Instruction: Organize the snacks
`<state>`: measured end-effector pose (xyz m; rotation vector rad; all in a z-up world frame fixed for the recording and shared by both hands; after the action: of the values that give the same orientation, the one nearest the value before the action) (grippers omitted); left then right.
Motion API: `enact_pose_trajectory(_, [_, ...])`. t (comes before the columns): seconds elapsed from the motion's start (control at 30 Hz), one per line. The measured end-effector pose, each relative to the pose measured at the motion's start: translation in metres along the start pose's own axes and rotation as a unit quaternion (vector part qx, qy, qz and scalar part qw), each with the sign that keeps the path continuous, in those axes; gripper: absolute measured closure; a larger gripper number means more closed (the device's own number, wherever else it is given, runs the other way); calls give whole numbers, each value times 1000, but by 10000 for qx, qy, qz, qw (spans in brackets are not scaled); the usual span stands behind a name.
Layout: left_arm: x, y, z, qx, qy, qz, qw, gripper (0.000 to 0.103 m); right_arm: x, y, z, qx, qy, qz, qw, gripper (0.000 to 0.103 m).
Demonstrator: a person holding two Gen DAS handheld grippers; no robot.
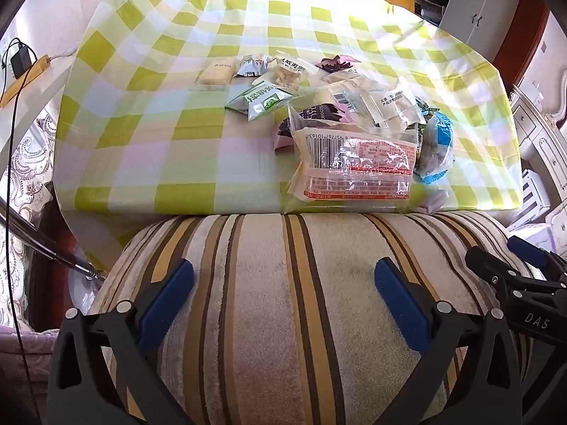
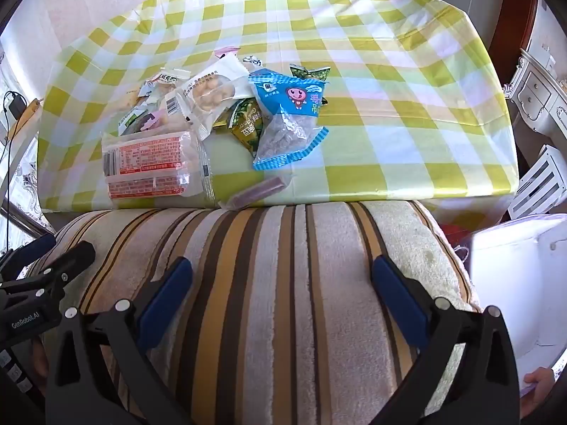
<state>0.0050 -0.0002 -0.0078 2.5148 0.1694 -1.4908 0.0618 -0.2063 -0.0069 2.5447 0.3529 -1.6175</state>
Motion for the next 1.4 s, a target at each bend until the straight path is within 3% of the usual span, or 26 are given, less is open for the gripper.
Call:
enact_pose_trajectory(0.33, [-6,2,11,12,1,-57,10000,4,0,0,0,10,-16,-14,10000,1])
enact_pose_trajectory(0.63, [2,1,0,-33,-69,-211,9997,4,0,0,0,5,-16,-11,10000,1])
enact_pose_trajectory(1.03, [0,-2,0,-136,-19,-69,9999,4,2,1,-1,7,-11,-11,10000,1])
enact_pose_trajectory(1.4, [2,0,-2,-134,-9,-133,9998,4,-1,1,8,19,279,-23,9996,1])
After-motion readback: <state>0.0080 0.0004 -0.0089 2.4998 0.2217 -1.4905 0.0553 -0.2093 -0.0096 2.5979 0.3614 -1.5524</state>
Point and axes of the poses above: each gripper's, at about its wrist camera, not at the fingertips, and x roughly the way its jaws point, y to its right, z to its underside, the point moved 1 cm from there along x, roughly the way its jaws point, and after that the axes turned 4 degrees about -y, right-handed, at the moved point
